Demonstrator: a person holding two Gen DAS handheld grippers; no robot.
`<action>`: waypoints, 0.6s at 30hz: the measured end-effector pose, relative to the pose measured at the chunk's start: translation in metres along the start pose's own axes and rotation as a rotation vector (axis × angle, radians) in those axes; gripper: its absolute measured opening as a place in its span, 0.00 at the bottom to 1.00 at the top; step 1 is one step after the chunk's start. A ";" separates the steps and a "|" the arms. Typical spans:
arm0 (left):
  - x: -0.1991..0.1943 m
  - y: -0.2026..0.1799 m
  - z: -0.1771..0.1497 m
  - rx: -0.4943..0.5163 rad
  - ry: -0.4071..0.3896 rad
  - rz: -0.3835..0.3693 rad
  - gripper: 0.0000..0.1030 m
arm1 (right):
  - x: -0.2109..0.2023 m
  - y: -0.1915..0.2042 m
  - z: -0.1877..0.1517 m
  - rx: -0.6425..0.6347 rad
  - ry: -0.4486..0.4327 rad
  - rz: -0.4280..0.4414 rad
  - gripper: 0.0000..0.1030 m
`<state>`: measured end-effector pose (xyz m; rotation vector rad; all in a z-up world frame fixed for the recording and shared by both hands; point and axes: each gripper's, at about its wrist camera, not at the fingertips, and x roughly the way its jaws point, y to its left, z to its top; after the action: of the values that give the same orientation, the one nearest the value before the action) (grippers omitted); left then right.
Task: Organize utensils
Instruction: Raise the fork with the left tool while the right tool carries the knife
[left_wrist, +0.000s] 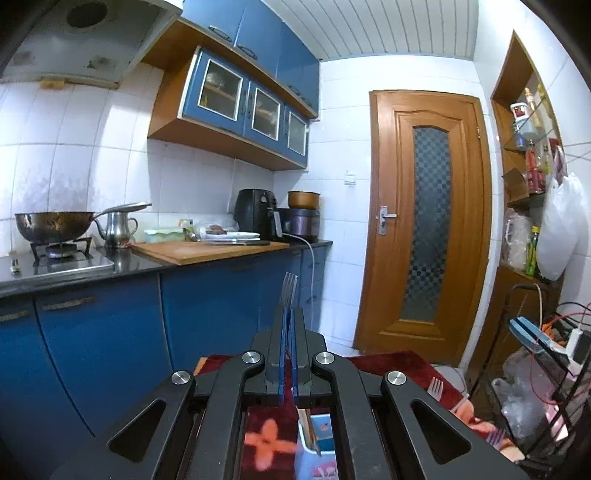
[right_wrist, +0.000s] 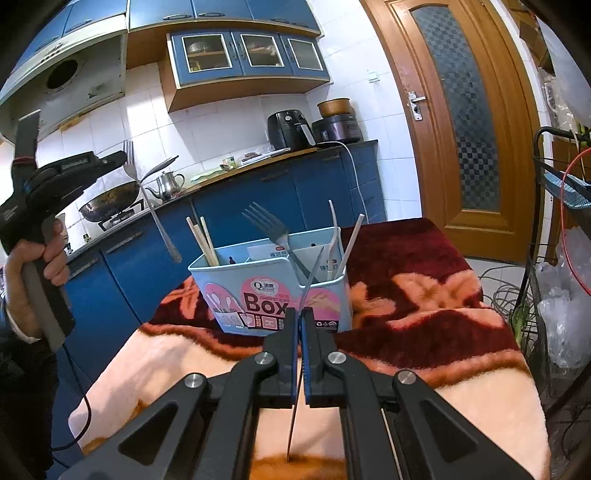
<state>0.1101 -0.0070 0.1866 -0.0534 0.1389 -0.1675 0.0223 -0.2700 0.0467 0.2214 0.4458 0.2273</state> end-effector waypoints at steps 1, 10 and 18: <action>0.004 0.001 0.000 -0.007 -0.002 0.001 0.02 | -0.001 0.000 0.000 -0.001 0.000 -0.002 0.03; 0.032 -0.004 -0.024 0.002 -0.005 0.021 0.02 | -0.007 0.000 0.004 -0.008 -0.028 -0.026 0.03; 0.047 -0.007 -0.043 0.032 0.043 -0.011 0.02 | -0.010 0.008 0.021 -0.054 -0.088 -0.062 0.03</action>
<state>0.1484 -0.0239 0.1383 -0.0185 0.1789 -0.1817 0.0214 -0.2687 0.0710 0.1640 0.3584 0.1678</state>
